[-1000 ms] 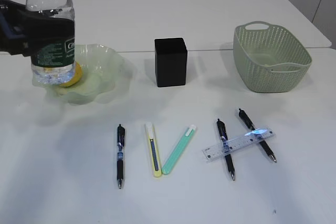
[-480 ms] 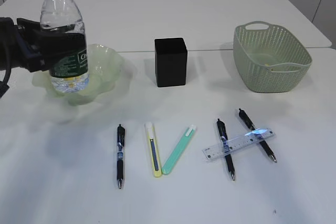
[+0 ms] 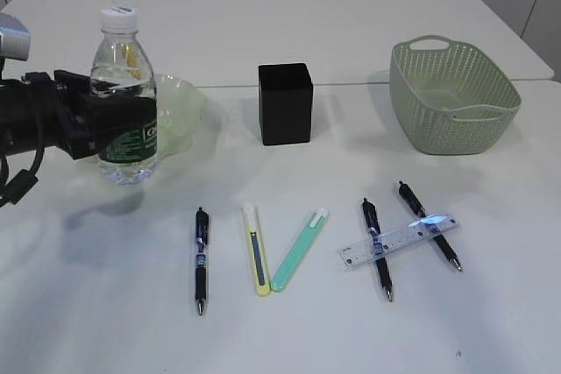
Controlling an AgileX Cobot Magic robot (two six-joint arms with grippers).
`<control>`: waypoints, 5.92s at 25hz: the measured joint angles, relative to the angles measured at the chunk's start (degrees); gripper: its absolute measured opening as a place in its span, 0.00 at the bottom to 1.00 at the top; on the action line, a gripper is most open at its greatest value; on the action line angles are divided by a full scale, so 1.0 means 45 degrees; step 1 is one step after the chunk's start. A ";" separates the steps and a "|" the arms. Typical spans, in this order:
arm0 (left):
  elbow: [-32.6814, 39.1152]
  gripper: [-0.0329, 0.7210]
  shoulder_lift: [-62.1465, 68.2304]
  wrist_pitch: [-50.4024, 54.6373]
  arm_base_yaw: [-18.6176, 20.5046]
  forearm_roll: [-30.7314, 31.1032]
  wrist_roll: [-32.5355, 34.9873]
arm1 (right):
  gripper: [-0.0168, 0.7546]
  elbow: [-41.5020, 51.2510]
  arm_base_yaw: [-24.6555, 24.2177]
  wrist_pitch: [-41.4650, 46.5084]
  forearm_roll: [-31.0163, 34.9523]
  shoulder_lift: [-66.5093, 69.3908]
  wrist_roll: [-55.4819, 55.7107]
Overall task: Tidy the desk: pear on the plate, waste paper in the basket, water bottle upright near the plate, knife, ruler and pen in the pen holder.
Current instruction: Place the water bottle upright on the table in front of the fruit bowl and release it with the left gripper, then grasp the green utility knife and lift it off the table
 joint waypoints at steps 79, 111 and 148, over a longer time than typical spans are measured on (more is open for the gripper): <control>-0.0176 0.84 0.2419 -0.0637 -0.1254 -0.3868 0.4819 | 0.69 0.0000 0.0000 -0.0406 -0.0028 0.0796 -0.0295; -0.0104 0.83 -0.1007 0.3490 -0.0603 -1.0857 0.4300 | 0.69 0.0000 0.0000 -0.0551 -0.0028 0.0796 -0.0295; -0.2240 0.82 -0.4829 2.4217 -0.0447 -1.7923 0.8755 | 0.67 0.0000 0.0026 0.0652 0.4249 0.0796 -0.0295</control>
